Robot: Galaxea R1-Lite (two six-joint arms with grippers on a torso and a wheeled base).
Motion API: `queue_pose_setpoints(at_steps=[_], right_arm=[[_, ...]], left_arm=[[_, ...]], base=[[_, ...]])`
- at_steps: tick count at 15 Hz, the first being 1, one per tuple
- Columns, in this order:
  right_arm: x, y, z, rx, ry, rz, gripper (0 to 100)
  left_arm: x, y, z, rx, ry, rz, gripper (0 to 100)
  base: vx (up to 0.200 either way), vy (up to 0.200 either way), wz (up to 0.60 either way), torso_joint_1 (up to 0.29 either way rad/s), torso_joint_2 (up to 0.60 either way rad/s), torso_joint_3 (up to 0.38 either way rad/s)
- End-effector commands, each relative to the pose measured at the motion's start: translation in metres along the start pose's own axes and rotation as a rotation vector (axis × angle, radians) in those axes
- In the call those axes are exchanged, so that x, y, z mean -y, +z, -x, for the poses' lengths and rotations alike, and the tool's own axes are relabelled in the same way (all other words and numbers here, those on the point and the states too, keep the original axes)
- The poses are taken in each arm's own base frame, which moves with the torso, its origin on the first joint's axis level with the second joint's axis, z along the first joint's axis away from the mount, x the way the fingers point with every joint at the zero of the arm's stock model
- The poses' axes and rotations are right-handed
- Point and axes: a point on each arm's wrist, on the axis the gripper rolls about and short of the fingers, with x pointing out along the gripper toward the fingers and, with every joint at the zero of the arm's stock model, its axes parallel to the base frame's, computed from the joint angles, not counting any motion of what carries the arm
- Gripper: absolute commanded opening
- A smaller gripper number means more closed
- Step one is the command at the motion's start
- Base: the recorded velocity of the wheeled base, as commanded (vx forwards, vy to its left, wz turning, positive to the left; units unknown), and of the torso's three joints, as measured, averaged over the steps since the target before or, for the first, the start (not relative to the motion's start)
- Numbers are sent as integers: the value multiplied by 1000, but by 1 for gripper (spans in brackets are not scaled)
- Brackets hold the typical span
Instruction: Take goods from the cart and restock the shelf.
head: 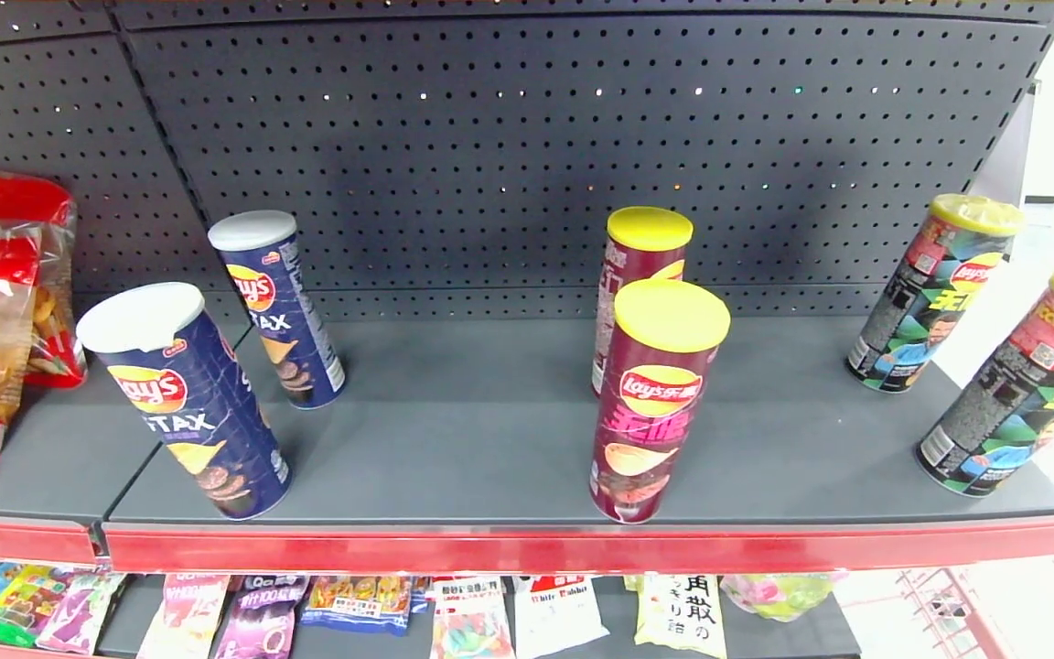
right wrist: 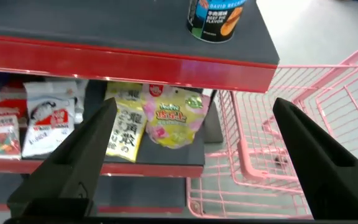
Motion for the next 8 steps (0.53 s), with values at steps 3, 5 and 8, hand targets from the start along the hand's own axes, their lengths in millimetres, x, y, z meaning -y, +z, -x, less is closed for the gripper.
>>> queue_pose_setpoints(at_steps=[3,5,8], right_arm=[[0,-8,13,161,-20,-115,100],[-1,-14,11,114,-4,-174,100],[-1,-14,11,113,4,-152,100]], left_arm=[[13,-28,-15,56,-288,124,100],[12,-31,-15,21,-257,115,100],[15,-31,-15,5,-72,123,100]], base=[[0,0,0,0,0,0],[0,0,0,0,0,0],[0,0,0,0,0,0]])
